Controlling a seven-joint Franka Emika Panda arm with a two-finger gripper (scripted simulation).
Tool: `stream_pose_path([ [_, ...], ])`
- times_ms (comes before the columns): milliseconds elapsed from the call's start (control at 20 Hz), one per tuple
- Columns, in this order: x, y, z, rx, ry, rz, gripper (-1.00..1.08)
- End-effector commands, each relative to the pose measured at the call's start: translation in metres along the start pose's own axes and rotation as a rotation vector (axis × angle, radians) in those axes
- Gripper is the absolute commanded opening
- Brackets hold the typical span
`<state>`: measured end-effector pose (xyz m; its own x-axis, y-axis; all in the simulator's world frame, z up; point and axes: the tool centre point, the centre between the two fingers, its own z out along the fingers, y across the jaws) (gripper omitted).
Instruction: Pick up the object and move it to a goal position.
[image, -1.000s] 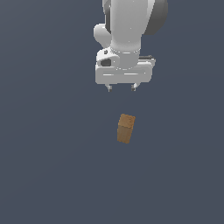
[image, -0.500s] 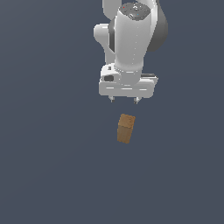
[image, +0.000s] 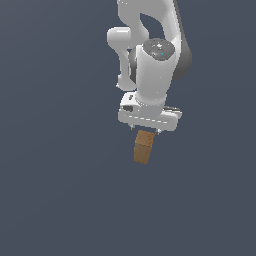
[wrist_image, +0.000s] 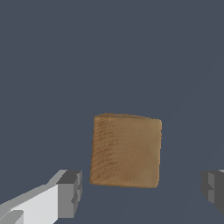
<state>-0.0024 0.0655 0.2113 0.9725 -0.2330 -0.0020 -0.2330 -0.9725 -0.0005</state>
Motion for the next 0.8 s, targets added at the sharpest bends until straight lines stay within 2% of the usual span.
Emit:
stream_pose_path([
  [0,0.003,-0.003,0.009,0.0,0.002,0.027,1.0],
  [750,0.005,-0.006,0.035,-0.001,0.001,0.052,1.0],
])
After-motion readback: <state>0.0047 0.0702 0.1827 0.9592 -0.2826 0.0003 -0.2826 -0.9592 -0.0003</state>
